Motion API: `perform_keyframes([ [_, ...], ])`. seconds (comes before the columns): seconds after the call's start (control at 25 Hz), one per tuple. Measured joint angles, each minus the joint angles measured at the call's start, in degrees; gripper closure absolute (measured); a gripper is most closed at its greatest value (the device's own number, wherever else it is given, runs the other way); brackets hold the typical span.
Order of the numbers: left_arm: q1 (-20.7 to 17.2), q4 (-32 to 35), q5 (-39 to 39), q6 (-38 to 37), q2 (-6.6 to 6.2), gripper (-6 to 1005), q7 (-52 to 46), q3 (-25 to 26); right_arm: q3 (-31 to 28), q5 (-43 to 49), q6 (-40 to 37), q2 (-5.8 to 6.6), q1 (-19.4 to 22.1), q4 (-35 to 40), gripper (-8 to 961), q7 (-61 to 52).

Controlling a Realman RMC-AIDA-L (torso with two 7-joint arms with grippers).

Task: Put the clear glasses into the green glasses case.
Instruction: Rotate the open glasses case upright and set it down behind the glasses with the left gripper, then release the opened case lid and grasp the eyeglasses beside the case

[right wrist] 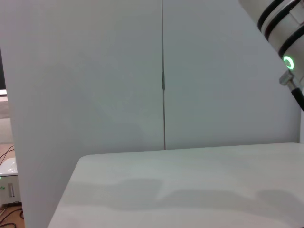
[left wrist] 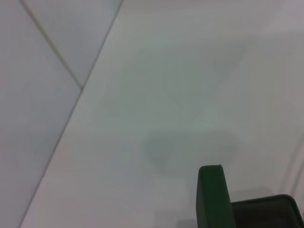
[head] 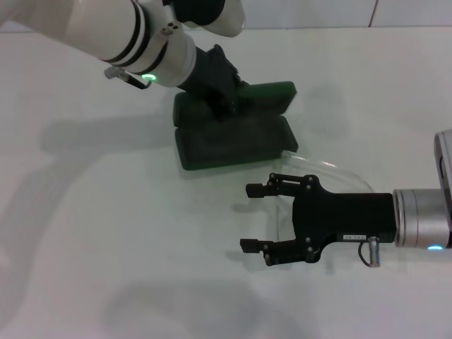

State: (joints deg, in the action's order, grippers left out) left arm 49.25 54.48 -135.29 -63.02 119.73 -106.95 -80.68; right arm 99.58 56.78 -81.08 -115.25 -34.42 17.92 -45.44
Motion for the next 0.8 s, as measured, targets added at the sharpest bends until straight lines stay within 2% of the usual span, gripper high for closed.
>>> perform_keyframes([
  [0.2, -0.2, 0.0, 2.4, -2.4, -0.02, 708, 2.1, -0.9, 0.0, 0.0, 0.0, -0.07, 0.0, 0.0, 146, 0.0],
  [0.44, -0.9, 0.0, 2.0, -1.8, 0.04, 690, 2.2, -4.2, 0.1, 0.0, 0.0, -0.07, 0.1, 0.0, 146, 0.0],
  [0.8, -2.3, 1.2, 3.5, -0.7, 0.07, 664, 1.6, -2.6, 0.1, 0.0, 0.3, -0.06, 0.2, 0.0, 145, 0.0],
])
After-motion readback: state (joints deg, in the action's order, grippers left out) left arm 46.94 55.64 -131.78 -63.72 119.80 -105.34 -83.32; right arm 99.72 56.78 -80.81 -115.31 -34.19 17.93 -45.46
